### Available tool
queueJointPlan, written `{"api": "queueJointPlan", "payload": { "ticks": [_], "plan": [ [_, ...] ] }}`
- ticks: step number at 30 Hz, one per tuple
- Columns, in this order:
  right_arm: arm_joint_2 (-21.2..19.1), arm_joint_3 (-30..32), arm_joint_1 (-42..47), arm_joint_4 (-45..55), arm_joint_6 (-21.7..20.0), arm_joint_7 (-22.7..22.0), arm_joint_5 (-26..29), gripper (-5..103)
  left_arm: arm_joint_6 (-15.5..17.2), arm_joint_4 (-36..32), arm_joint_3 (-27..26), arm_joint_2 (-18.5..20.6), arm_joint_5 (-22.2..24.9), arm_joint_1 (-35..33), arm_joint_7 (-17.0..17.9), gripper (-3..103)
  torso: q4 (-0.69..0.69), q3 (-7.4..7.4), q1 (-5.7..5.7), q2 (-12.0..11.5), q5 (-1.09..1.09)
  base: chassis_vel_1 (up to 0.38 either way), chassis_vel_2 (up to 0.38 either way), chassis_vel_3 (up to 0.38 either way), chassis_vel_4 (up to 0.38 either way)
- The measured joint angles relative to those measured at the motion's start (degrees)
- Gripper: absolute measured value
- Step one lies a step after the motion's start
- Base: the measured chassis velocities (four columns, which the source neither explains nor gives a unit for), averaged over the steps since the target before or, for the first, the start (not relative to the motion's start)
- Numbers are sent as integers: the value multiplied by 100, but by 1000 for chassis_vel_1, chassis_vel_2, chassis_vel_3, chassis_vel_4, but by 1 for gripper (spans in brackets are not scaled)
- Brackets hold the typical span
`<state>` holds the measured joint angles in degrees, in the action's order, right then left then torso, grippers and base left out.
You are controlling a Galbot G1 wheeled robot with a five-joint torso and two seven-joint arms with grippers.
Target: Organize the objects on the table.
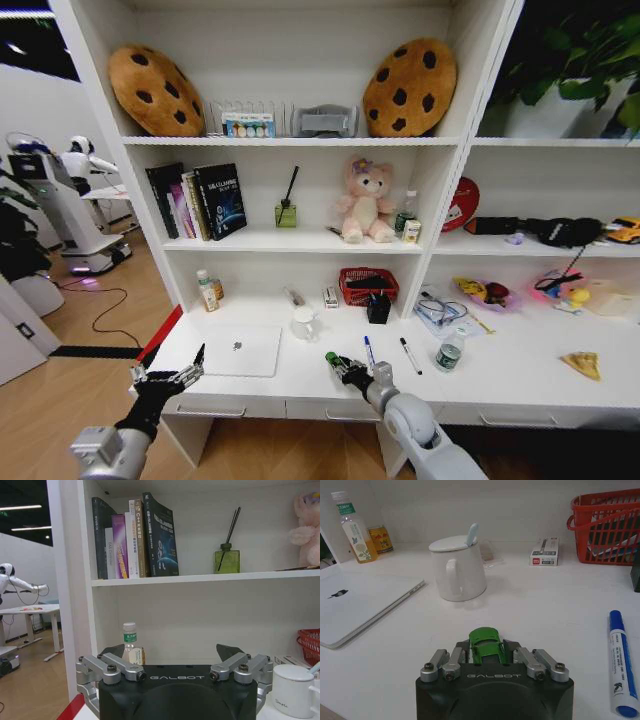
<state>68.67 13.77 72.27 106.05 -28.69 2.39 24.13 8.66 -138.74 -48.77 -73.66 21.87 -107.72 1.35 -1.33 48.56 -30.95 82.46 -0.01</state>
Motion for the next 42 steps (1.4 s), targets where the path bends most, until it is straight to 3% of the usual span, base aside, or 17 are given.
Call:
{"api": "queueJointPlan", "payload": {
  "ticks": [18, 26, 30, 35, 37, 38, 40, 42],
  "plan": [
    [51, 155, 112, -17, 224, 36, -86, 33, 0, 0, 0, 0, 0, 0, 0, 100, -1, 0, 0, 0, 1, 0, 0, 0, 0],
    [-32, 258, 19, 598, 820, 264, -485, 33, 0, 0, 0, 0, 0, 0, 0, 100, -1, 0, 0, 0, 1, 0, 0, 0, 0],
    [-164, 389, -448, 1173, 865, 312, -188, 33, 0, 0, 0, 0, 0, 0, 0, 100, 0, 0, 0, 0, 1, 0, 0, 0, 0],
    [-530, 391, -1632, 1561, 490, 94, 636, 33, 0, 0, 1, 0, 0, 0, -1, 100, -1, 0, 0, 0, 0, 0, 0, 0, 0],
    [-577, 223, -2573, 990, 366, -99, 965, 33, 0, 0, 0, 0, 0, 0, 0, 100, -2, 1, 0, 0, 2, 0, 0, 0, 0],
    [-577, 223, -2573, 990, 366, -99, 965, 33, 0, 0, 0, 0, 0, 0, 0, 100, -2, 1, 0, 0, 2, 0, 0, 0, 0],
    [-439, -66, -3716, -38, 352, -148, 1125, 33, 1, 0, 1, 1, 0, 1, -1, 100, 1, 1, 0, 0, -1, 0, 0, 0, 0],
    [-327, -192, -4072, -462, 348, -130, 1173, 33, 1, -1, 0, 1, 0, 0, 0, 100, 2, 1, 0, 0, 0, 0, 0, 0, 0]
  ]
}}
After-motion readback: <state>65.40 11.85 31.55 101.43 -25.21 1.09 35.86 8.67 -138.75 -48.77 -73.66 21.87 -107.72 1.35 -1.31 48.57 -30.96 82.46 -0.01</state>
